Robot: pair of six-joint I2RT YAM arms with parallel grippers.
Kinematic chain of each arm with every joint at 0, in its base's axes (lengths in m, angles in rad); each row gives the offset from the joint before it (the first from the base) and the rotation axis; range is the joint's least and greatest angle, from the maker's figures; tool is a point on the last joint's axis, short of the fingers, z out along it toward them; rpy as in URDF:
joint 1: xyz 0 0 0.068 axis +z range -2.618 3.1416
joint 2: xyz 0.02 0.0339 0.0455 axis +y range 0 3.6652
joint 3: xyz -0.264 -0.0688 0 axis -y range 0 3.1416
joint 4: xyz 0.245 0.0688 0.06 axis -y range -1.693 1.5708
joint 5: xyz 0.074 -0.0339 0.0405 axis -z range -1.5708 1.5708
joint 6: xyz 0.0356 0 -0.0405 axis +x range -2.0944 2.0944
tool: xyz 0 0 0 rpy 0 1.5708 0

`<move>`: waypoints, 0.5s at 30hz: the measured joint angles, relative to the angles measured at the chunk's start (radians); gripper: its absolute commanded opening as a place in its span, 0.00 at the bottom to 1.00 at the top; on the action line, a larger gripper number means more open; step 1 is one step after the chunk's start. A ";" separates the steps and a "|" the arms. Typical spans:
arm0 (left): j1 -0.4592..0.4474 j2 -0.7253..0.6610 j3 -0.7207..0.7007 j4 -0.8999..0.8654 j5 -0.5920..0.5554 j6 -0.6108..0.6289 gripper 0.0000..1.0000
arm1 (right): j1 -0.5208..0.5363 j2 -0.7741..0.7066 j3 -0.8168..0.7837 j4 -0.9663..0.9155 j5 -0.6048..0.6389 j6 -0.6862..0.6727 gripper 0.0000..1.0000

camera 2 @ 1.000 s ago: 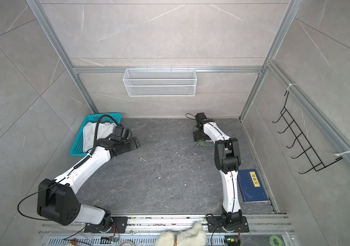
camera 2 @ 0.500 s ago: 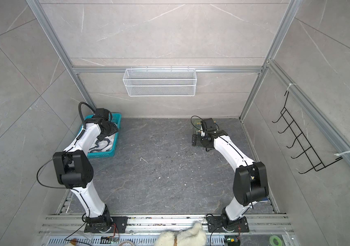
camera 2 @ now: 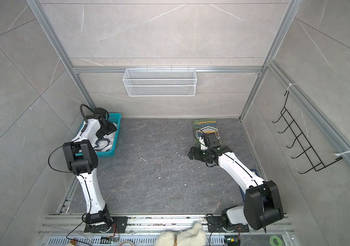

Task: Fold and stack tank tops
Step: Pick up the tank top from the basket.

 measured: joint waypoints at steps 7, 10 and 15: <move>0.018 0.068 0.065 -0.041 0.044 -0.003 0.49 | 0.008 -0.001 -0.010 0.015 -0.007 0.007 0.93; 0.023 0.068 0.066 -0.047 0.057 -0.008 0.32 | 0.008 -0.004 -0.011 0.014 -0.006 0.008 0.93; 0.026 0.052 0.063 -0.045 0.068 -0.020 0.12 | 0.009 -0.046 -0.017 0.000 0.010 0.008 0.93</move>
